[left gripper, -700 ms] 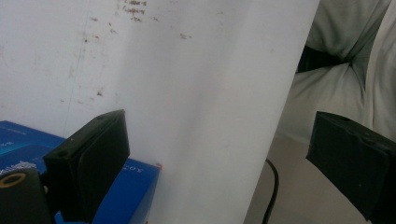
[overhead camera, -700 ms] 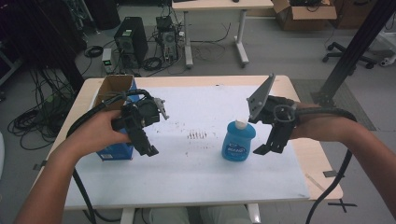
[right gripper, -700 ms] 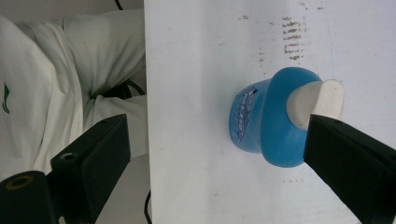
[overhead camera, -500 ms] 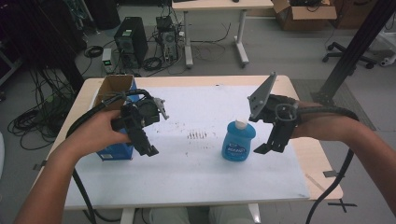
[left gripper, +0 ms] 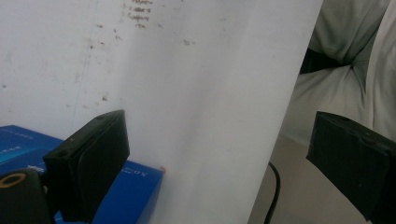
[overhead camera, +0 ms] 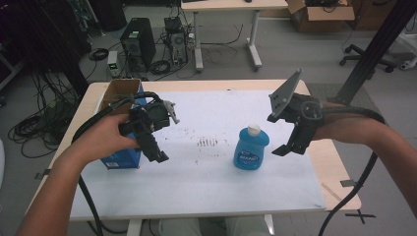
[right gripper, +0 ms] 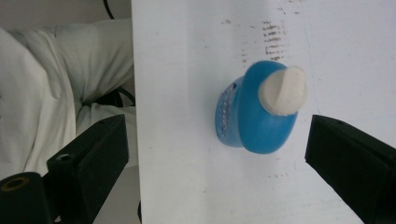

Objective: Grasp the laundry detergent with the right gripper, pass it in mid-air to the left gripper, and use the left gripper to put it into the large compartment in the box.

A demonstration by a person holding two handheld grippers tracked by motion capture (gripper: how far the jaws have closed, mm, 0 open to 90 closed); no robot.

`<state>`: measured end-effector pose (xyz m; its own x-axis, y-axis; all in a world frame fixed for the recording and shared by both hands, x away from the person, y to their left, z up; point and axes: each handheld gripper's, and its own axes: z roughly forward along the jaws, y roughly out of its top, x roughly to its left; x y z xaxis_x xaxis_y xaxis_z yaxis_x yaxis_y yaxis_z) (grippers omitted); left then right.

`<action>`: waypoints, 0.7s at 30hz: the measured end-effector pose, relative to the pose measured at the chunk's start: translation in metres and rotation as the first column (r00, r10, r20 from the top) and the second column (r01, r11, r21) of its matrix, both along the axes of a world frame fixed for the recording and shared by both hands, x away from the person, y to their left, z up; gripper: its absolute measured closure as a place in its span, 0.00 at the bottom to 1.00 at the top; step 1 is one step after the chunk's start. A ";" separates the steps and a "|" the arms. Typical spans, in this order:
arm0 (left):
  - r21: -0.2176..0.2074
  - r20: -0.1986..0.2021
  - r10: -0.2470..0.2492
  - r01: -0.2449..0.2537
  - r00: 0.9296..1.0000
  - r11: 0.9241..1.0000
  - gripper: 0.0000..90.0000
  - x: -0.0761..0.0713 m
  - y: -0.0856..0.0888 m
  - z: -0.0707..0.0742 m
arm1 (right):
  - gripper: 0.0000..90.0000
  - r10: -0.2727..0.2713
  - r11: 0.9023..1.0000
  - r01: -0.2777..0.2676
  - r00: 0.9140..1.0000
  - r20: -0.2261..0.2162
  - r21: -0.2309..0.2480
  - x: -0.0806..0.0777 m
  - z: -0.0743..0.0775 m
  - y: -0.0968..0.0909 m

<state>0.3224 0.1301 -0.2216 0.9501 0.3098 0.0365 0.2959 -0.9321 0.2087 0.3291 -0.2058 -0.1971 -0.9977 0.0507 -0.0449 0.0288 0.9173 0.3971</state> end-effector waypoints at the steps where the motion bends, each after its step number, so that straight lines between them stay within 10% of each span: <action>1: -0.001 -0.001 0.002 -0.002 1.000 1.000 0.07 0.000 0.000 0.000 | 0.07 0.000 1.000 0.000 1.000 0.000 0.000 0.000 0.000 0.000; 21: 0.003 0.000 0.000 0.000 1.000 1.000 0.06 0.005 0.001 -0.004 | 0.05 -0.068 0.993 0.066 0.998 0.017 0.099 0.028 -0.021 -0.036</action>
<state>0.3269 0.1307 -0.2260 0.9500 0.3099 0.0375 0.2961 -0.9326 0.2064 0.3567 -0.2414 -0.2180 -0.9908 0.1230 -0.0564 0.0804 0.8702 0.4861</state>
